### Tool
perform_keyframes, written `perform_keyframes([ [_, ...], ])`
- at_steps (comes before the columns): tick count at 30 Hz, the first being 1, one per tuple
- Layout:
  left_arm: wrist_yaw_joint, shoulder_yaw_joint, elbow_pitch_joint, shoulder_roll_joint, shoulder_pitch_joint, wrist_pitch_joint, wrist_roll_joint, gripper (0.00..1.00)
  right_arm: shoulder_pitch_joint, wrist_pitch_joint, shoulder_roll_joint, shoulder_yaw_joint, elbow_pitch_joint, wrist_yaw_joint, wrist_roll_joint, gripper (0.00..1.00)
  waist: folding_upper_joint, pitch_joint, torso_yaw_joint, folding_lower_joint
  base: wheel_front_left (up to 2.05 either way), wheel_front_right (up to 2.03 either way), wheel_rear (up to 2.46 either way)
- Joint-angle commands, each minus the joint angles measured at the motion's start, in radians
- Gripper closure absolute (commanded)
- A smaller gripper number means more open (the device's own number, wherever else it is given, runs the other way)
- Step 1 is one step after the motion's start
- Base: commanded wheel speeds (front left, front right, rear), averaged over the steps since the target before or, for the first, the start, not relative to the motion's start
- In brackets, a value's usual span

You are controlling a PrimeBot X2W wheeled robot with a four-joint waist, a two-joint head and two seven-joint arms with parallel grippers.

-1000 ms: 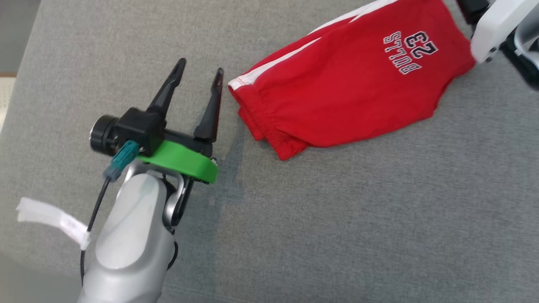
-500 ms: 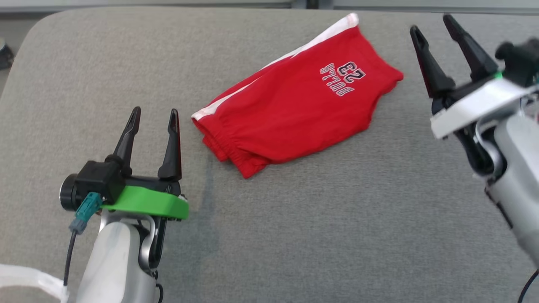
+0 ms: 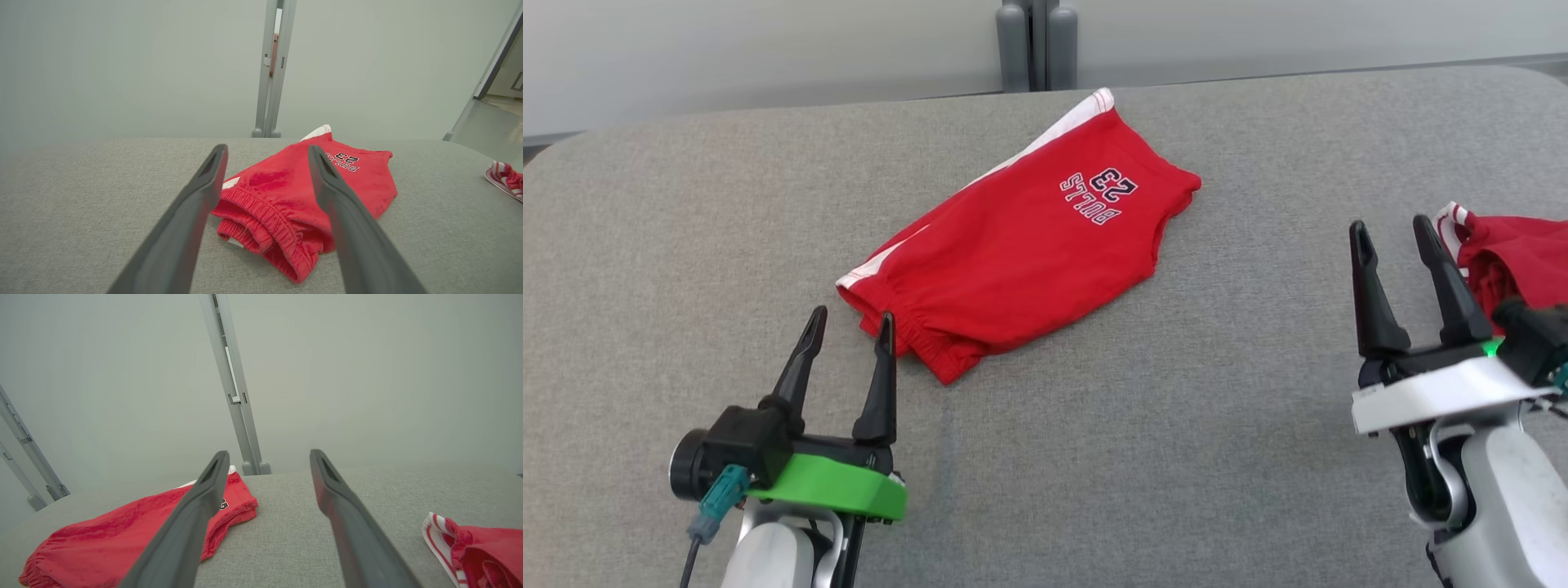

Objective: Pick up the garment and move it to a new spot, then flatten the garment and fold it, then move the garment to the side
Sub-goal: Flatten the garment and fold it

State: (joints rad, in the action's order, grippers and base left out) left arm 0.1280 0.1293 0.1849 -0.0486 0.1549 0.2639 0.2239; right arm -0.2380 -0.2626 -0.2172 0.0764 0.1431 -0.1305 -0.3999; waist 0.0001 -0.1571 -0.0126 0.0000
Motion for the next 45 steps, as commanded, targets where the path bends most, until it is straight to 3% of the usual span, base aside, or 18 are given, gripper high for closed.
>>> perform_keyframes([
  [1,-0.001,-0.005,-0.01,-0.006,-0.023,0.0,0.006,0.0,0.033,-0.003,0.01,-0.01,-0.018,0.0,0.02,0.0,-0.0001,0.015,-0.013,0.0,0.0,0.0,0.0],
  [10,-0.013,0.011,-0.027,-0.004,-0.045,0.0,0.025,0.0,0.089,-0.003,0.037,-0.053,-0.044,0.0,0.036,0.0,-0.0001,0.021,-0.008,0.0,0.0,0.0,0.0],
  [20,-0.033,0.06,-0.042,-0.004,0.021,0.0,0.093,0.0,0.024,-0.003,0.011,-0.016,-0.013,0.0,0.013,0.0,-0.0001,-0.061,0.076,0.0,0.0,0.0,0.0],
  [23,-0.04,0.077,-0.047,-0.004,0.035,0.0,0.111,0.0,-0.007,0.029,0.025,0.005,0.022,0.0,-0.081,0.0,-0.0001,-0.093,0.109,0.0,0.0,0.0,0.0],
  [28,-0.044,0.113,-0.045,-0.004,0.061,0.0,0.121,0.0,-0.077,0.2,0.053,0.003,0.077,0.0,-0.354,0.0,-0.0001,-0.14,0.172,0.0,0.0,0.0,0.0],
  [32,-0.05,0.146,-0.042,-0.004,0.076,0.0,0.135,0.0,-0.127,0.318,0.06,-0.032,0.128,0.0,-0.502,0.0,-0.0001,-0.16,0.225,0.0,0.0,0.0,0.0],
  [38,-0.058,0.215,-0.037,-0.004,0.069,0.0,0.158,0.0,-0.195,0.416,0.072,-0.109,0.249,0.0,-0.586,0.0,-0.0001,-0.163,0.297,0.0,0.0,0.0,0.0],
  [45,-0.084,0.255,-0.048,-0.004,0.039,0.0,0.19,0.0,-0.284,0.479,0.082,-0.237,0.46,0.0,-0.562,0.0,-0.0001,-0.148,0.377,0.0,0.0,0.0,0.0],
])
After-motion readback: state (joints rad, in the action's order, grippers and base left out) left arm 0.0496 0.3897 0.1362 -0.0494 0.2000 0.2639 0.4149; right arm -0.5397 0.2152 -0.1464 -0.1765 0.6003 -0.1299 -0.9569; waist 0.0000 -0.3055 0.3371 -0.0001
